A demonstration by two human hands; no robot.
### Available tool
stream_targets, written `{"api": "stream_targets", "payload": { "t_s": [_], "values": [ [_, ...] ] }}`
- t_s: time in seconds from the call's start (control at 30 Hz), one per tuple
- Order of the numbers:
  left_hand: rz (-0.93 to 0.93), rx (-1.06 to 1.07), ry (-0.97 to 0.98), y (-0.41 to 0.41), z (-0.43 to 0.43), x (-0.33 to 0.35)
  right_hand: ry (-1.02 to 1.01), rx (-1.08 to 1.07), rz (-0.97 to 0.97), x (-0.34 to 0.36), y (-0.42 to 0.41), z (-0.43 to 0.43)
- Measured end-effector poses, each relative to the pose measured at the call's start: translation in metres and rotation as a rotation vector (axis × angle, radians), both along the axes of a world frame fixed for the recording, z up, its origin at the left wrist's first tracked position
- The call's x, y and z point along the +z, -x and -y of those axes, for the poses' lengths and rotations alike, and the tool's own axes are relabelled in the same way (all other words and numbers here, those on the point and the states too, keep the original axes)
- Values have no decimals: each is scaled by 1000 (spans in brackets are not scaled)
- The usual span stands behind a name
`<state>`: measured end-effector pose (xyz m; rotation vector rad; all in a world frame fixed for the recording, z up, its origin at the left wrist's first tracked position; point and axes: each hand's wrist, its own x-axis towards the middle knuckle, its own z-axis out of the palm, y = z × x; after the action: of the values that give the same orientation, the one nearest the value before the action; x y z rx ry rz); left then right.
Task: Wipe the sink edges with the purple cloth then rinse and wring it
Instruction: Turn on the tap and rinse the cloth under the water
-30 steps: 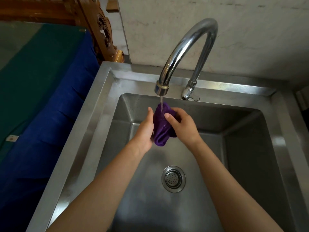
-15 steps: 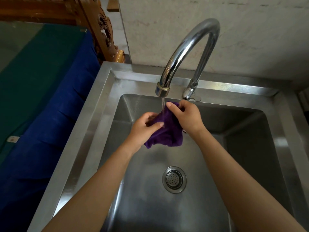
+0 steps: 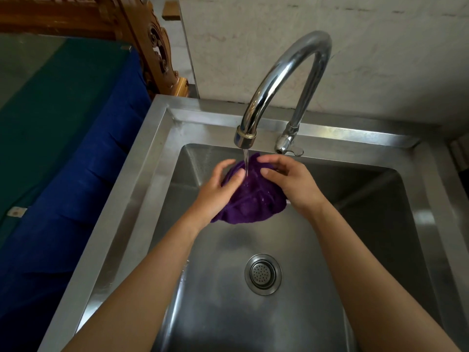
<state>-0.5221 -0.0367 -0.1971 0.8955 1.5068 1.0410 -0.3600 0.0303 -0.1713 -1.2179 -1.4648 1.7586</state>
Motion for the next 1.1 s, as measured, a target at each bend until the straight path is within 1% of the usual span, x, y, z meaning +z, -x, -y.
{"api": "stream_targets", "payload": {
  "t_s": [0.07,0.13,0.2,0.3,0.33,0.4,0.47,0.5,0.53,0.63,0.7,0.77,0.83,0.9,1.0,1.03,1.1],
  "values": [
    [-51,-175,24,2,1,-2,-64,79,2,6,7,0],
    [-90,-244,14,1,1,0,-139,154,51,13,13,-1],
    [-82,-181,-2,-1,2,5,-138,115,54,15,13,-3],
    [-15,-30,-17,-3,2,2,-28,-46,43,6,2,1],
    [23,19,-4,-5,2,1,-6,-62,68,1,-1,4],
    [153,103,42,-9,0,1,32,-19,119,-12,-1,14],
    [283,170,81,-11,-3,1,60,8,96,-19,6,24],
    [303,214,99,-12,-5,2,48,-6,79,-20,10,27],
    [297,265,119,-14,-7,5,-2,-29,81,-20,13,28],
    [241,408,107,-18,-16,9,-286,-76,164,-13,27,36],
    [250,405,65,-22,-22,10,-439,-110,219,-7,39,46],
    [334,384,67,-31,-22,11,-516,-168,323,-3,51,52],
    [383,373,81,-39,-21,11,-503,-242,429,1,58,49],
    [368,378,92,-44,-19,10,-454,-257,533,1,60,41],
    [243,417,110,-48,-16,9,-453,-231,678,-7,58,23],
    [211,444,115,-49,-14,8,-450,-226,697,-10,56,18],
    [179,478,115,-49,-10,13,-436,-211,638,-14,54,13]
  ]
}}
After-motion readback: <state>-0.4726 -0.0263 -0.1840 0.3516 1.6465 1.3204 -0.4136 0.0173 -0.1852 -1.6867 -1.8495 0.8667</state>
